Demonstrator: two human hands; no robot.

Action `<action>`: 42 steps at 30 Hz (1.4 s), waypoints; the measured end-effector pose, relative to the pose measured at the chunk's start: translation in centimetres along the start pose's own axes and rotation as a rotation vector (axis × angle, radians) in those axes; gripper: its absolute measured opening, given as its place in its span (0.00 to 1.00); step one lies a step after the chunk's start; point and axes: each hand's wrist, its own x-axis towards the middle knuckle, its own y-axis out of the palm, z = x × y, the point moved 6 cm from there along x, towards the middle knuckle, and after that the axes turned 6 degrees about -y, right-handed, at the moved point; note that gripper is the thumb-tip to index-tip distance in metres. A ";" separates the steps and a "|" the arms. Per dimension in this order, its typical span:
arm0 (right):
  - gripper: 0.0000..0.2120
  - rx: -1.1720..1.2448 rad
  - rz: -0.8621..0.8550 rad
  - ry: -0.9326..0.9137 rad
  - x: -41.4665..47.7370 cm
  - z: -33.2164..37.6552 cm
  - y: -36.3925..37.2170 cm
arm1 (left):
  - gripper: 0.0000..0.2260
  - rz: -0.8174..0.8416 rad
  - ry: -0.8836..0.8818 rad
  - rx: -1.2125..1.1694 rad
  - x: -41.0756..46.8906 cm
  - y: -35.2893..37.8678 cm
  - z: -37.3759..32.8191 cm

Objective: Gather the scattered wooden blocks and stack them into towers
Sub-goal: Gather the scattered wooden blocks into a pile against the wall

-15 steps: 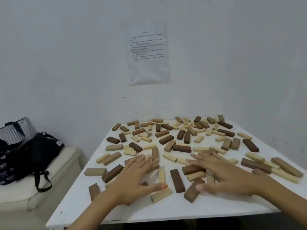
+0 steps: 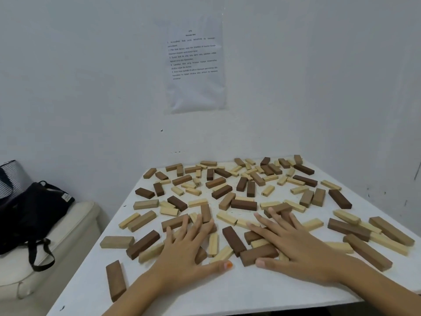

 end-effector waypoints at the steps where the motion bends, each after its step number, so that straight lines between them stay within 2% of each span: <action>1: 0.35 0.003 -0.007 0.004 0.4 -0.2 0.0 | 0.43 -0.007 0.001 0.000 0.3 0.0 -0.1; 6: 0.36 -0.013 -0.027 0.029 2.8 -1.3 0.2 | 0.40 -0.022 0.004 -0.019 2.3 0.0 -0.3; 30: 0.42 0.027 -0.043 0.040 12.3 -7.2 -1.2 | 0.46 -0.047 -0.043 -0.003 12.7 -0.6 1.5; 36: 0.35 0.033 -0.062 0.026 14.0 -8.2 -1.7 | 0.46 -0.057 -0.052 0.017 14.8 -0.7 1.8; 42: 0.33 0.028 -0.053 0.040 15.3 -8.8 -2.0 | 0.45 -0.072 -0.064 0.011 16.3 -0.7 1.8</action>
